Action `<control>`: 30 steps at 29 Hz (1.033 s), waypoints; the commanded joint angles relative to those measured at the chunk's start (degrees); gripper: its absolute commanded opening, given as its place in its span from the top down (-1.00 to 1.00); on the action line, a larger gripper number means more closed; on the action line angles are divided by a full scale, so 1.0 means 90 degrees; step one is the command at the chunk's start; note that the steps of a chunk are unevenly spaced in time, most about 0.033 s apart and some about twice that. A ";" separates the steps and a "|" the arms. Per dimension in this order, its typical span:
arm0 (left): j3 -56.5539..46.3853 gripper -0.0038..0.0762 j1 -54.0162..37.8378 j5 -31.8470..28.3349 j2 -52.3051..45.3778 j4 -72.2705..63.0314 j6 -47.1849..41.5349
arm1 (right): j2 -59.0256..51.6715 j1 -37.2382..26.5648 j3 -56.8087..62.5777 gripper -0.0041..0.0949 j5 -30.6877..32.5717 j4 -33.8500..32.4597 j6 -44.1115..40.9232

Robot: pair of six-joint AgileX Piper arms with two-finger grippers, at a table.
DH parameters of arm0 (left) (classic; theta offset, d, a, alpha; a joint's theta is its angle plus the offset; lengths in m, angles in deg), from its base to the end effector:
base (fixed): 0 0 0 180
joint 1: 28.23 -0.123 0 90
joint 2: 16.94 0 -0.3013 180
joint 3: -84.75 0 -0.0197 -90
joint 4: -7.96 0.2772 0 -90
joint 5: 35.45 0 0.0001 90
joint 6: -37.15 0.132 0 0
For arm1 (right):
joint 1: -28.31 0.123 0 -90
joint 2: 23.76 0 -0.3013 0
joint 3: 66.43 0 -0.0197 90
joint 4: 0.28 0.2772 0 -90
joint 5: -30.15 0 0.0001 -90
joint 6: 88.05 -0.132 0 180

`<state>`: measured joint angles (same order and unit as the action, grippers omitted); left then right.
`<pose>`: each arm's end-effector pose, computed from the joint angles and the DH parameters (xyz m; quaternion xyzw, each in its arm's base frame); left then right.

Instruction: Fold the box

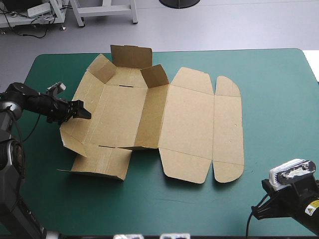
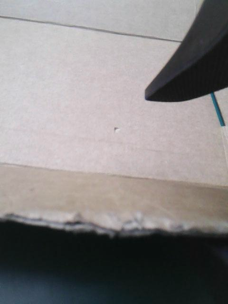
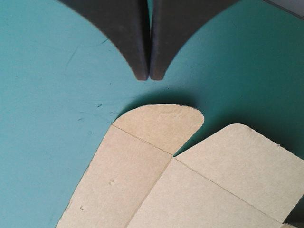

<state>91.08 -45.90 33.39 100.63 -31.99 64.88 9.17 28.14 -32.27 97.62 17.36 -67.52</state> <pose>0.4195 0.0507 0.2028 -0.0407 0.9471 -0.2941 0.1223 0.0866 0.0367 0.3254 -0.1616 0.8971 0.0823 0.4030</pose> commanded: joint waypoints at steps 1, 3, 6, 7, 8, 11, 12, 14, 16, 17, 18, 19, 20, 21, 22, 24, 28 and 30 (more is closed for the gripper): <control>0.0137 -0.15 0.0253 0.0582 -0.0372 0.0229 -0.0144 | 0.0070 0.0022 -0.0137 0.97 -0.0360 0.0096 0.0068; 0.0137 -0.15 0.0287 0.0582 -0.0372 0.0673 -0.0329 | 0.0070 0.0022 -0.0137 0.96 -0.0360 0.0096 0.0068; 0.0137 -0.15 0.0287 0.0570 -0.0372 0.0855 -0.0418 | 0.0070 0.0022 -0.0137 0.97 -0.0360 0.0096 0.0068; 0.0137 -0.15 0.0287 0.0570 -0.0372 0.0855 -0.0418 | 0.0070 0.0022 -0.0137 0.97 -0.0360 0.0096 0.0068; 0.0137 -0.15 0.0287 0.0570 -0.0372 0.0825 -0.0418 | 0.0070 0.0022 -0.0137 0.97 -0.0360 0.0107 0.0068; 0.0137 0.01 0.0287 0.0570 -0.0372 0.0738 -0.0418 | 0.0070 0.0022 -0.0137 0.96 -0.0360 0.0121 0.0068; 0.0137 0.09 0.0287 0.0570 -0.0372 0.0692 -0.0418 | 0.0070 0.0022 -0.0137 0.96 -0.0360 0.0121 0.0068; 0.0137 0.24 0.0287 0.0570 -0.0372 0.0681 -0.0361 | 0.0070 0.0022 -0.0137 0.96 -0.0360 0.0121 0.0068; 0.0137 0.38 0.0287 0.0570 -0.0372 0.0681 -0.0302 | 0.0070 0.0022 -0.0137 0.97 -0.0347 0.0136 0.0068; 0.0137 0.42 0.0287 0.0570 -0.0372 0.0653 -0.0260 | 0.0070 0.0022 -0.0137 0.97 -0.0334 0.0146 0.0068; 0.0137 0.44 0.0287 0.0570 -0.0358 0.0577 -0.0191 | 0.0070 0.0022 -0.0137 0.97 -0.0322 0.0181 0.0068; 0.0137 0.44 0.0287 0.0558 -0.0328 0.0481 -0.0126 | 0.0070 0.0022 -0.0137 0.97 -0.0321 0.0224 0.0068; 0.0137 0.44 0.0287 0.0558 -0.0265 0.0379 -0.0087 | 0.0070 0.0022 -0.0137 0.97 -0.0321 0.0250 0.0068; 0.0164 0.44 0.0287 0.0558 -0.0221 0.0316 -0.0071 | 0.0070 0.0022 -0.0137 0.97 -0.0313 0.0250 0.0068; 0.0197 0.44 0.0300 0.0558 -0.0142 0.0299 -0.0071 | 0.0070 0.0022 -0.0137 0.96 -0.0313 0.0250 0.0068; 0.0265 0.44 0.0342 0.0558 0.0007 0.0350 -0.0071 | 0.0070 0.0022 -0.0137 0.97 -0.0284 0.0250 0.0068; 0.0294 0.44 0.0341 0.0558 0.0147 0.0349 -0.0052 | 0.0070 0.0022 -0.0137 0.97 -0.0240 0.0277 0.0024; 0.0353 0.46 0.0341 0.0558 0.0164 0.0336 0.0048 | 0.0070 0.0022 -0.0137 0.97 -0.0240 0.0320 0.0024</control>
<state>92.47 -43.30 33.94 104.29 -26.16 64.37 9.17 28.14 -32.27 98.02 18.56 -67.57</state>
